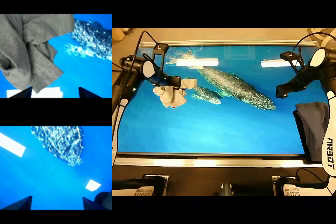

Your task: Fold the shirts.

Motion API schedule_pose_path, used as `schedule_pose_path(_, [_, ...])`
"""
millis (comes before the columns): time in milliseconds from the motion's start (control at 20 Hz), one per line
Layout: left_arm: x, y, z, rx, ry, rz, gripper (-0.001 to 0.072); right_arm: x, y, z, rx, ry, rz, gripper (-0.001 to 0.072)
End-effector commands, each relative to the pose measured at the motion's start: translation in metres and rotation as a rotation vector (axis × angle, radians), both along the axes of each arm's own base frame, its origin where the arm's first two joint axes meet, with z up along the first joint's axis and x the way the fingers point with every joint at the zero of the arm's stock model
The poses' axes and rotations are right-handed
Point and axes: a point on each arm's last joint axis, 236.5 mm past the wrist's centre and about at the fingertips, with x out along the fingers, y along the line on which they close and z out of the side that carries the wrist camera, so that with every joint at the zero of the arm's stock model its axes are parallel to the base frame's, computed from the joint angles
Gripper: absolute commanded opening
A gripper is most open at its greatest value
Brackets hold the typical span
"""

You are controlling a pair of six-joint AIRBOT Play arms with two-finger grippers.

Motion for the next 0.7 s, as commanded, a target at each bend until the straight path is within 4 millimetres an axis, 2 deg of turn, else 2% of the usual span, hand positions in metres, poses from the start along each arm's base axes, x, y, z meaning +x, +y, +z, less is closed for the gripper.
schedule_pose_path(0, [0.042, 0.026, 0.002, -0.028, -0.107, 0.112, 0.0692, 0.015, 0.0, 0.004, 0.0, -0.066, -0.007, 0.0696])
schedule_pose_path(100, [0.053, 0.066, -0.024, -0.172, 0.003, 0.327, 0.072, 0.015, 0.0, 0.004, 0.0, -0.066, -0.007, 0.0685])
schedule_pose_path(200, [0.053, 0.101, -0.054, -0.288, 0.119, 0.51, 0.072, 0.015, 0.0, 0.004, 0.001, -0.065, -0.007, 0.0668])
schedule_pose_path(300, [0.049, 0.131, -0.085, -0.317, 0.188, 0.622, 0.072, 0.014, 0.0, 0.004, 0.0, -0.059, -0.006, 0.0668])
schedule_pose_path(400, [0.051, 0.137, -0.112, -0.314, 0.227, 0.642, 0.072, 0.014, 0.0, 0.004, 0.001, -0.058, -0.006, 0.0668])
schedule_pose_path(550, [0.06, 0.122, -0.145, -0.306, 0.251, 0.61, 0.072, 0.014, 0.0, 0.004, 0.001, -0.059, -0.006, 0.0668])
schedule_pose_path(650, [0.064, 0.112, -0.16, -0.301, 0.261, 0.592, 0.0704, 0.013, 0.001, 0.004, 0.004, -0.058, -0.006, 0.0667])
